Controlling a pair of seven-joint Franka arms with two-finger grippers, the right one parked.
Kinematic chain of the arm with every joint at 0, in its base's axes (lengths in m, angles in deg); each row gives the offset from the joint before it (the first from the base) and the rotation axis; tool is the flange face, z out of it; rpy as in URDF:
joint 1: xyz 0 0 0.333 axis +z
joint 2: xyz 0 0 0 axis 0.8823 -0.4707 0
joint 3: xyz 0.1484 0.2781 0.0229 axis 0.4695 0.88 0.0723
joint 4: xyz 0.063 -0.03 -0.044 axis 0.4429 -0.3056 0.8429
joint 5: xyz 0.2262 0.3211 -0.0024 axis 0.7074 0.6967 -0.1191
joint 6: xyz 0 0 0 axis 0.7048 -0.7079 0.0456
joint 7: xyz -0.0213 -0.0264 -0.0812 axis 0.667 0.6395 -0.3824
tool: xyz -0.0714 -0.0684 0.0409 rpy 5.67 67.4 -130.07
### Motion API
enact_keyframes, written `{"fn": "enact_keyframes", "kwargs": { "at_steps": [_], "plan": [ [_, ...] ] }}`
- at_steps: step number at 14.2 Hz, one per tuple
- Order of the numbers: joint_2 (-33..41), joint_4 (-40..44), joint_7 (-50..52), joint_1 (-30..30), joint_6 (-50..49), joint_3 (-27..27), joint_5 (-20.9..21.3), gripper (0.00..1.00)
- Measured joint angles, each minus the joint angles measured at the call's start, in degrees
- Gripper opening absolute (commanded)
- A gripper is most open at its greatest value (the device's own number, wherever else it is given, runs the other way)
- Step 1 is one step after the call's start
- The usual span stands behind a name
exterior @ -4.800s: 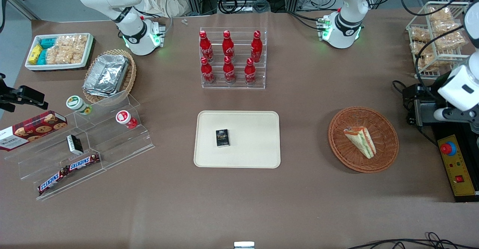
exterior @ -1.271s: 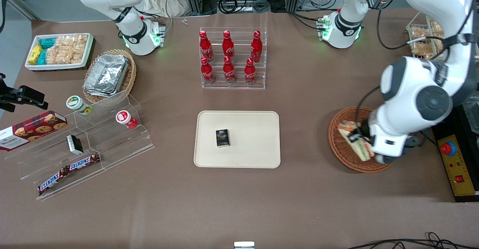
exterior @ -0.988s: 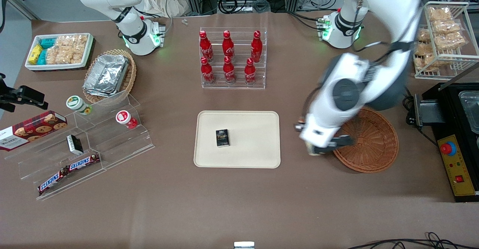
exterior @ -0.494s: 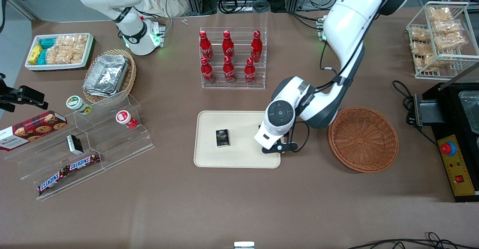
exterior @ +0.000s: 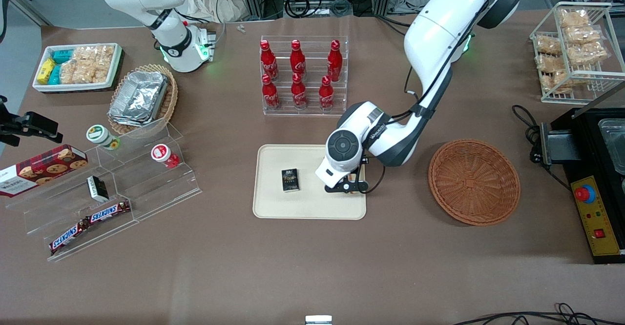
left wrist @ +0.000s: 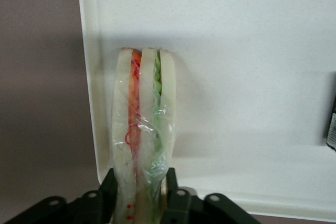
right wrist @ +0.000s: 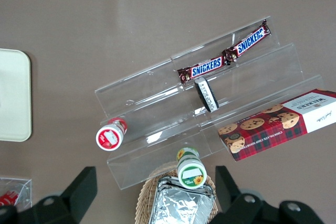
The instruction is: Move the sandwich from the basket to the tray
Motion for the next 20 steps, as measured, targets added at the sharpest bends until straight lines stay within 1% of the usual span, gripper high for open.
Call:
{"fn": "enact_keyframes", "kwargs": {
  "at_steps": [4,7,9,13,15,17,20],
  "plan": [
    [1.62,2.52,0.62,0.75,-0.13,1.12,0.04,1.0],
    [7.96,2.74,1.73,4.16,-1.62,1.88,0.18,1.0],
    [13.91,-0.04,-1.21,7.58,-2.74,2.04,0.28,1.0],
    [27.84,-11.08,-13.72,15.78,-4.51,2.19,0.17,1.0],
    [33.65,-15.96,-20.65,19.72,-4.97,2.26,-0.66,1.0],
    [37.29,-18.1,-29.91,24.06,-7.98,2.33,-2.6,1.0],
    [39.38,-17.75,-45.05,31.57,-13.34,2.49,-3.55,1.0]
  ]
}}
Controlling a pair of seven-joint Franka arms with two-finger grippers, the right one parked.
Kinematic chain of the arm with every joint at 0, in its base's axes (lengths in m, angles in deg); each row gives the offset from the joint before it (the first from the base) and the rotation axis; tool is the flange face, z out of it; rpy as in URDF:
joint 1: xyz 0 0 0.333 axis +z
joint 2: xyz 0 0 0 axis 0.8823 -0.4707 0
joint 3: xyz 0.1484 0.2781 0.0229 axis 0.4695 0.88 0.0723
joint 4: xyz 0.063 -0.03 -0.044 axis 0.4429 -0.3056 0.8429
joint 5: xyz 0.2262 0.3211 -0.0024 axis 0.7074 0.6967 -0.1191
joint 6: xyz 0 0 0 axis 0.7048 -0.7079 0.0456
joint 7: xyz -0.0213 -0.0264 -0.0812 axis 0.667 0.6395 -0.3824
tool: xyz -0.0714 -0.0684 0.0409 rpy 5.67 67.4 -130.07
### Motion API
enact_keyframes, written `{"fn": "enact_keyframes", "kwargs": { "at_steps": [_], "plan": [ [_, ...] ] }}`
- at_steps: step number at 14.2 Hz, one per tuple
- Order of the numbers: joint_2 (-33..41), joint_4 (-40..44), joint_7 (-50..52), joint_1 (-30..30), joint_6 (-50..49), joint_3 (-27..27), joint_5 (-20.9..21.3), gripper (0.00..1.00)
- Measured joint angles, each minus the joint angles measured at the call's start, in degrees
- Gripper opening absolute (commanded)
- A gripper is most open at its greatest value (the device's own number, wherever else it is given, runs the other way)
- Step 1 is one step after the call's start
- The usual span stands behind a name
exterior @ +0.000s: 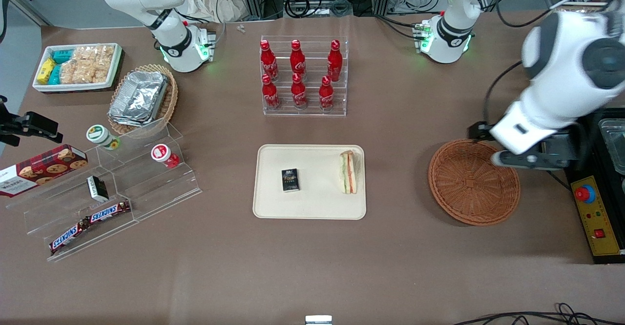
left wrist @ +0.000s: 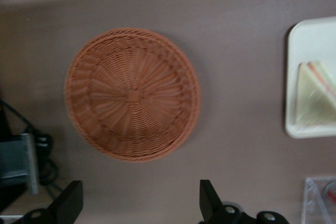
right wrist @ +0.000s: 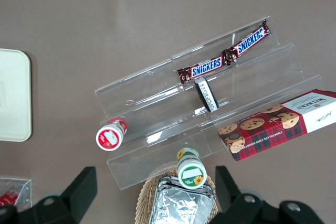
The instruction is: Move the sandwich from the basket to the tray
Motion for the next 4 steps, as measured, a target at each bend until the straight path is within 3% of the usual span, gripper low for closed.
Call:
{"fn": "enact_keyframes", "kwargs": {
  "at_steps": [4],
  "plan": [
    [-1.88,6.91,-7.03,4.92,-5.74,0.08,-0.25,1.0]
  ]
}}
